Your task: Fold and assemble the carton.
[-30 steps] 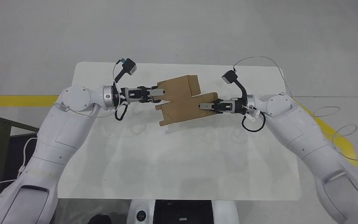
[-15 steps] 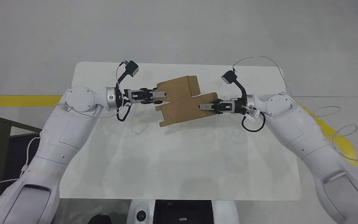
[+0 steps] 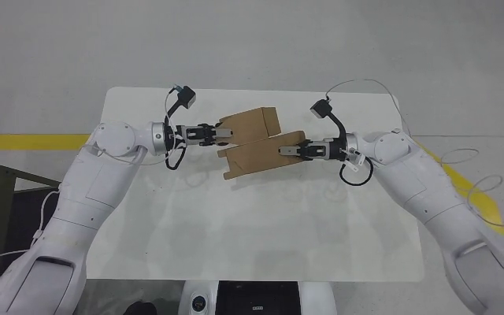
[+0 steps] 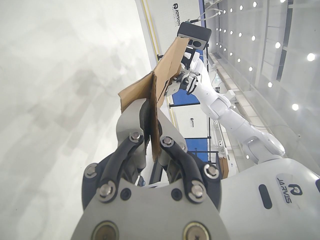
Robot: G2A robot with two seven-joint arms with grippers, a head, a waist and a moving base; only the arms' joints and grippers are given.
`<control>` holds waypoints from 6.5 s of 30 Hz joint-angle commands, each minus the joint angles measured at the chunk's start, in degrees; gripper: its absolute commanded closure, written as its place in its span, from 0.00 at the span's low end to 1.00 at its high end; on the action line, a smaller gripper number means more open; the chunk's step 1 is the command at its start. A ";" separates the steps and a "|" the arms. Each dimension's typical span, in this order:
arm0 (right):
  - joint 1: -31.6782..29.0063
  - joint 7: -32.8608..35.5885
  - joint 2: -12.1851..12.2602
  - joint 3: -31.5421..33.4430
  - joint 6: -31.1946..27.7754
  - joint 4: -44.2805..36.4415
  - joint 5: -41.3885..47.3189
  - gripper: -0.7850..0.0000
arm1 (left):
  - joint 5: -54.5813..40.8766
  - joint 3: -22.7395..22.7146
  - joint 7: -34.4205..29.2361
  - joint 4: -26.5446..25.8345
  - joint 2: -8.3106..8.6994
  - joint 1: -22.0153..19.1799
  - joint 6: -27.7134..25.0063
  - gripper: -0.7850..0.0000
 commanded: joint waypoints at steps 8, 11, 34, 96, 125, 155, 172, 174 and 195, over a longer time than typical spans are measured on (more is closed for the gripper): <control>0.02 0.09 -0.14 0.20 0.09 0.12 -0.42 0.89 | -0.26 -0.29 -0.37 0.27 -0.21 -0.06 -0.08 1.00; 0.07 0.23 0.00 0.49 0.23 1.37 -1.34 0.29 | -0.72 -0.69 -0.58 0.24 -0.22 -0.05 -0.18 1.00; -4.09 -2.99 3.26 5.20 -3.01 -8.25 6.40 0.15 | -1.39 -3.00 -6.62 -5.38 0.34 2.61 -7.34 1.00; 1.70 -0.44 -2.47 -5.45 -0.46 -4.63 12.94 1.00 | -3.53 -3.53 -10.05 -8.10 0.30 3.55 -7.48 1.00; 2.24 -2.23 -4.80 -6.98 -2.24 0.04 10.25 1.00 | -12.77 -6.22 -12.84 -10.55 0.48 4.63 -4.17 0.00; 2.88 -3.00 -8.59 -7.56 -3.01 1.77 7.54 1.00 | -2.12 -5.36 -7.51 -16.42 0.00 4.41 -6.74 0.00; 2.32 -3.04 -7.96 -5.25 -3.05 3.05 7.58 1.00 | -1.02 -8.03 -4.63 -18.50 0.60 6.12 -7.28 0.00; 2.12 -3.08 -7.61 -4.65 -3.09 3.19 7.73 1.00 | -1.30 -8.63 -4.79 -18.27 0.73 6.29 -7.28 0.00; -0.09 0.50 -6.09 -4.10 0.49 -3.62 7.58 1.00 | 1.26 -8.39 -3.13 -13.84 0.83 6.12 -7.47 0.00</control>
